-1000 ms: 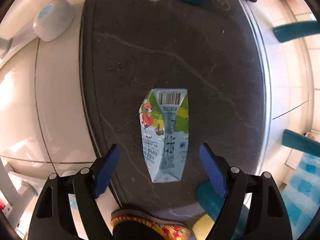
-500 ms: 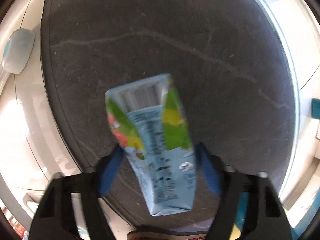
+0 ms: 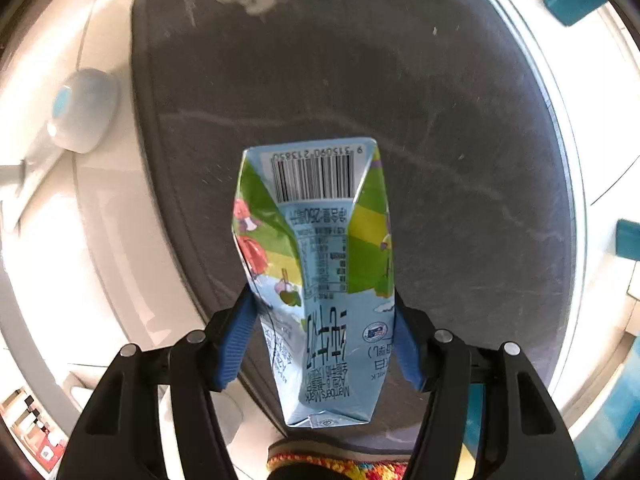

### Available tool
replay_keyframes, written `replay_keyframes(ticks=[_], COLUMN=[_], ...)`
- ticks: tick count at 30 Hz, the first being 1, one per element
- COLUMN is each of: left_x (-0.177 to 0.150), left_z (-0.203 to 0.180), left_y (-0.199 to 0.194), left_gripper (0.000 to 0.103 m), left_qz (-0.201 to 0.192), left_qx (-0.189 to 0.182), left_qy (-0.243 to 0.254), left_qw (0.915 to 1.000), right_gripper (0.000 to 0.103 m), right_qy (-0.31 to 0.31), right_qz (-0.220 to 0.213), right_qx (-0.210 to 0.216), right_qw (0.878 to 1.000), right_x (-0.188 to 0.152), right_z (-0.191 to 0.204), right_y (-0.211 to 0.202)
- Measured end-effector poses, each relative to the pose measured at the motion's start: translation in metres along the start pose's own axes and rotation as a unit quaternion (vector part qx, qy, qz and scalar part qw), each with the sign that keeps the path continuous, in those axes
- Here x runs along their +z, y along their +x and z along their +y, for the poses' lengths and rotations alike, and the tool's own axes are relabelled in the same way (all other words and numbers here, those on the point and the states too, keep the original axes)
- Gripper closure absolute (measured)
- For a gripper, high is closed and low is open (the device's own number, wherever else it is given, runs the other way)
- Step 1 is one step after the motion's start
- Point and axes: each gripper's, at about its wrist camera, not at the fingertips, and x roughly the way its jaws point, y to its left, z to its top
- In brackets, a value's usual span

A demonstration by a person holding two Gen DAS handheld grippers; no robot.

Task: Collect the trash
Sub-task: 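Drop the carton into the yellow bin with right gripper while left grasps white tissue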

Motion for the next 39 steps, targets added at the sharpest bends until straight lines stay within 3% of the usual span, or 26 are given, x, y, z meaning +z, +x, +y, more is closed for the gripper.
replay_keyframes(ticks=[8,17,19,30,33,35,39], left_x=[0.003,-0.023,-0.028,-0.043,-0.046,-0.048,-0.052], left_z=[0.0,0.016,0.017,0.015,0.012,0.01,0.003], left_y=[-0.047,-0.102,-0.112,-0.157,-0.164,-0.166,-0.17], left_gripper=[0.085,0.085,0.085,0.085,0.085,0.085,0.085], left_qz=[-0.05,-0.095,-0.103,-0.145,-0.154,-0.156,-0.159], left_qx=[-0.014,-0.035,-0.034,-0.034,-0.035,-0.037,-0.04], left_qy=[-0.039,-0.09,-0.096,-0.099,-0.101,-0.102,-0.102], left_qw=[0.9979,0.9907,0.9894,0.9838,0.9824,0.9818,0.9812], right_gripper=[0.042,0.042,0.042,0.042,0.042,0.042,0.042], right_qy=[-0.053,-0.081,-0.091,-0.011,0.06,0.129,0.265], right_qz=[-0.021,-0.099,-0.109,-0.235,-0.298,-0.349,-0.454], right_qx=[-0.005,-0.042,-0.079,-0.107,-0.081,-0.044,0.043], right_qw=[0.998,0.991,0.987,0.966,0.949,0.927,0.85], right_x=[-0.027,-0.084,-0.092,-0.143,-0.166,-0.186,-0.235], right_z=[0.008,0.044,0.058,0.077,0.069,0.054,0.029], right_y=[-0.082,-0.184,-0.201,-0.317,-0.356,-0.38,-0.401])
